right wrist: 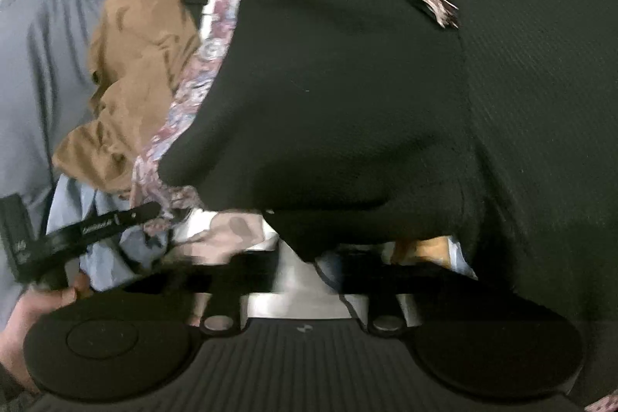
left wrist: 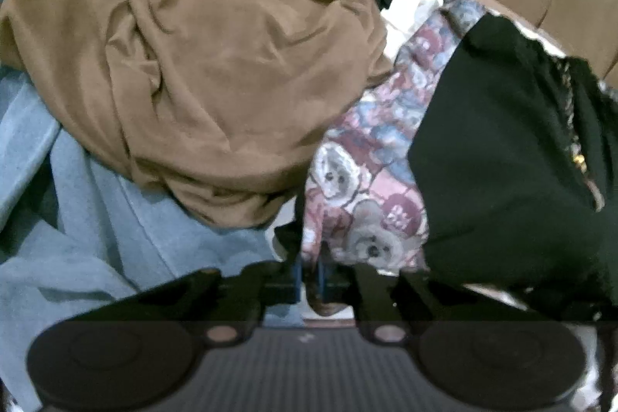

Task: Fold clothes

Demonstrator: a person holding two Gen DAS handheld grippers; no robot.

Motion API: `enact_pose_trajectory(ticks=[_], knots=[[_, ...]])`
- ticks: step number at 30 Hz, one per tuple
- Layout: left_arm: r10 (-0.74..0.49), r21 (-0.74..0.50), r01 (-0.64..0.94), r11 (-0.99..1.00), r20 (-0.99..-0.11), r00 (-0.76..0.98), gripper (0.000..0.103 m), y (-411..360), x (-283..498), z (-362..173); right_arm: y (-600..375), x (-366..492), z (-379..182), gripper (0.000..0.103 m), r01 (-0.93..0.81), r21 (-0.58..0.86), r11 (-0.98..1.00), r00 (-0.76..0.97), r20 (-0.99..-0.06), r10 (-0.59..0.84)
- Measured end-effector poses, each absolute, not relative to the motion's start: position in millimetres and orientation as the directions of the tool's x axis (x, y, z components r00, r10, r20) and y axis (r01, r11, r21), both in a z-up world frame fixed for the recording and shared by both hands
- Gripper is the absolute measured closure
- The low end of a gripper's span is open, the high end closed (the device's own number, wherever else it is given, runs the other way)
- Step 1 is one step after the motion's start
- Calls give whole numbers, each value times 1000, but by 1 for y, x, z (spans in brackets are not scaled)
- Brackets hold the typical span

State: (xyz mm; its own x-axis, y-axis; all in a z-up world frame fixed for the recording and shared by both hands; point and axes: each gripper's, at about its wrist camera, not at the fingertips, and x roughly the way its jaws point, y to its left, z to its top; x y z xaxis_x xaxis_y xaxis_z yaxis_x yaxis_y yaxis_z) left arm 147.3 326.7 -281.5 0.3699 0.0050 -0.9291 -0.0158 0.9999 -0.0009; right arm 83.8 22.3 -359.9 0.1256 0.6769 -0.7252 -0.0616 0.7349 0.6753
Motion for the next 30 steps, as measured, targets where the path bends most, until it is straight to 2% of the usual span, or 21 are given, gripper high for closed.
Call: enact_pose_trajectory(ticks=[8, 16, 23, 30], knots=[[-109, -88, 65, 994, -872, 478, 96, 292, 158, -229, -8, 84, -337, 103, -89, 698, 710, 122, -700, 703], [-191, -163, 100, 982, -829, 526, 96, 261, 170, -201, -51, 89, -318, 103, -107, 689, 717, 157, -700, 697], [-230, -204, 108, 973, -805, 547, 96, 246, 185, -192, -99, 117, -307, 103, -56, 666, 744, 254, -711, 656], [-199, -217, 35, 976, -805, 559, 96, 244, 215, -220, -124, 130, -320, 102, 37, 665, 746, 291, -721, 629]])
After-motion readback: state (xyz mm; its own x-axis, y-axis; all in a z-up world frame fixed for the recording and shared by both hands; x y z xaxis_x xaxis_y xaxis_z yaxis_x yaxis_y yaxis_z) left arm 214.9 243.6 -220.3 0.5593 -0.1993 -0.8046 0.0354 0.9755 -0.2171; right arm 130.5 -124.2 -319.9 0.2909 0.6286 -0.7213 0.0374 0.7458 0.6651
